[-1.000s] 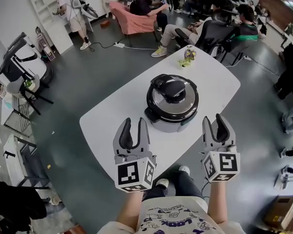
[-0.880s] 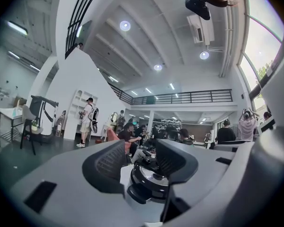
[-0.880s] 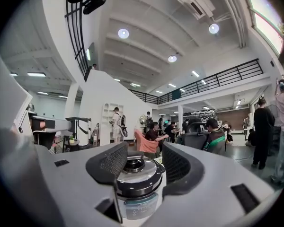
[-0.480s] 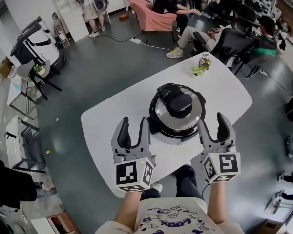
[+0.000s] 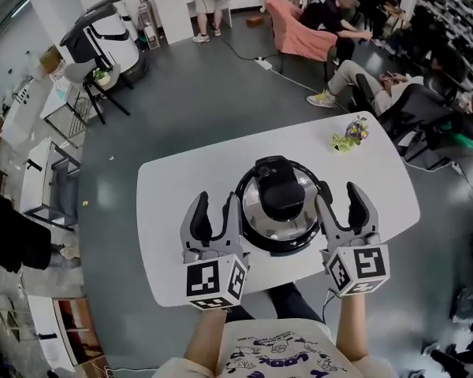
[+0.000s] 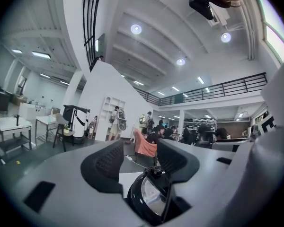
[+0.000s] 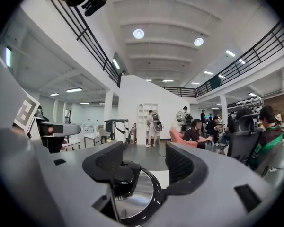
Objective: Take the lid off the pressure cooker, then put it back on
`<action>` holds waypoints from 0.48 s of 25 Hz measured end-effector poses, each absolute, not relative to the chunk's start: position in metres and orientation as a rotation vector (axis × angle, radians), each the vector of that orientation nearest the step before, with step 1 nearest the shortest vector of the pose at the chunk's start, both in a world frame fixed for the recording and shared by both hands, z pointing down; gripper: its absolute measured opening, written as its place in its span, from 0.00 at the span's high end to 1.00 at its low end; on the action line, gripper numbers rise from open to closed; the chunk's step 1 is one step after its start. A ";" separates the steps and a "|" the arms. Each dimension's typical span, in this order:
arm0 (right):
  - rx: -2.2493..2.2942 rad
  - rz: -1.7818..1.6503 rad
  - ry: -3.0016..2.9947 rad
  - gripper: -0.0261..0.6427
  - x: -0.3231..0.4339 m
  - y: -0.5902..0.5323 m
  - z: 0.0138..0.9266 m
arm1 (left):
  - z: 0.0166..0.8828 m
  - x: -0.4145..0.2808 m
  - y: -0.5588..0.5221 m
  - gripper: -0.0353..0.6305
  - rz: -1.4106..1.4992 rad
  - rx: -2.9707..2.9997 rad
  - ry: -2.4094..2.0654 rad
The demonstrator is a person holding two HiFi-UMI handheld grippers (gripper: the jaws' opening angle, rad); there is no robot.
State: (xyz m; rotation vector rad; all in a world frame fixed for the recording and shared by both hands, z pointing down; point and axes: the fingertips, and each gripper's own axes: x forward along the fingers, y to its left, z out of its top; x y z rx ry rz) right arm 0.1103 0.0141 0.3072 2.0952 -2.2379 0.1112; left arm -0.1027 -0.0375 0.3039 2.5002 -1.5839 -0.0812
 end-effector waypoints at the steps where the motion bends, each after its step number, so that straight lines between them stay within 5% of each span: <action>1: 2.051 0.112 -2.274 0.53 0.112 0.007 0.308 | 0.304 -0.101 -0.038 0.63 -0.085 2.474 -1.624; 12: 1.543 0.122 -2.538 0.48 0.101 -0.037 0.324 | 0.324 -0.103 -0.028 0.63 -0.091 2.189 -1.905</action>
